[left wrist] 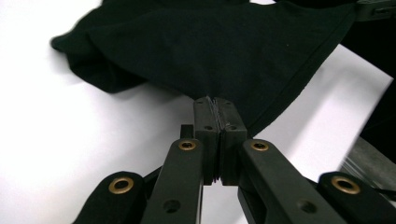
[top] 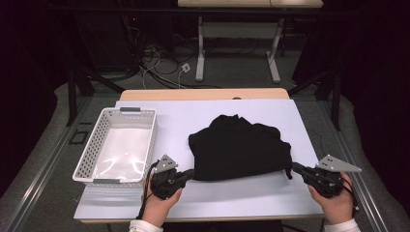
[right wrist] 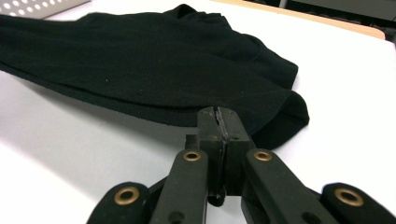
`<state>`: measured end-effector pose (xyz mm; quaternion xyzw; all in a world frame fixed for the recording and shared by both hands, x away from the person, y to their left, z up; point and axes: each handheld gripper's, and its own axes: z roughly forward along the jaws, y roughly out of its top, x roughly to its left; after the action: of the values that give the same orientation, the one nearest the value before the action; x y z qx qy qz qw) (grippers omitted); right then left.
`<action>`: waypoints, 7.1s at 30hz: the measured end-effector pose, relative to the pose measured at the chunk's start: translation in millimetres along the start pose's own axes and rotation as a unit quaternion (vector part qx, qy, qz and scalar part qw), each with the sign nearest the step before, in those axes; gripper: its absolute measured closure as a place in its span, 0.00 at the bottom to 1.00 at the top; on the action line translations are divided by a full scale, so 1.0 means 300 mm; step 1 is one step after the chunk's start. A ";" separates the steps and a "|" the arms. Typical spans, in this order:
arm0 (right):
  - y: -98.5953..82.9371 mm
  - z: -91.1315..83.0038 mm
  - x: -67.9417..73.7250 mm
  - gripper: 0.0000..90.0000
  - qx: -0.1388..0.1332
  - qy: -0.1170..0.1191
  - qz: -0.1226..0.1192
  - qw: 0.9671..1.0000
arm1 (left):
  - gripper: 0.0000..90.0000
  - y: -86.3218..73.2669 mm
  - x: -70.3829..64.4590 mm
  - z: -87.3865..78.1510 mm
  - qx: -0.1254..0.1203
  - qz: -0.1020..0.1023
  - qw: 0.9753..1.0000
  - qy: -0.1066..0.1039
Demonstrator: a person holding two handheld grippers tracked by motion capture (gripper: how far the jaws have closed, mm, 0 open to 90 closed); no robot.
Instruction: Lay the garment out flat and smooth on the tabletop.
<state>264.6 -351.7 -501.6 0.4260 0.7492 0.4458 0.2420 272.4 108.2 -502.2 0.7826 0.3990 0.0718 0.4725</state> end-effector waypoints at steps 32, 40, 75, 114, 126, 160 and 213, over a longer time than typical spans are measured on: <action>-0.144 0.104 0.073 0.56 0.064 0.005 0.042 0.997 | 0.99 -0.115 0.085 -0.109 -0.023 -0.046 0.998 0.049; -0.162 0.147 0.074 0.68 0.087 0.029 0.037 0.995 | 0.99 -0.117 0.075 -0.090 -0.013 -0.037 0.998 0.049; -0.072 -0.140 0.107 0.95 0.039 0.062 0.070 0.995 | 0.99 -0.116 -0.034 -0.165 -0.028 -0.023 0.999 0.016; -0.123 0.116 0.037 0.41 0.023 -0.006 0.046 0.999 | 0.40 -0.055 0.104 0.179 0.024 0.003 0.997 0.078; -0.139 0.172 -0.048 0.40 0.045 -0.017 0.067 0.997 | 0.38 -0.007 0.154 0.257 0.047 0.006 0.995 0.085; -0.137 0.177 0.149 0.53 0.118 0.078 -0.056 0.988 | 0.49 -0.064 -0.016 0.264 0.118 0.117 0.986 0.019; 0.044 0.011 0.210 0.92 0.130 0.287 -0.162 0.935 | 0.94 -0.067 -0.125 -0.145 0.091 0.145 0.983 -0.073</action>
<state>239.9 -293.1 -490.8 0.1805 0.8970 0.4025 0.0282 214.8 116.7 -484.8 0.8750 0.2507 0.0455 0.4116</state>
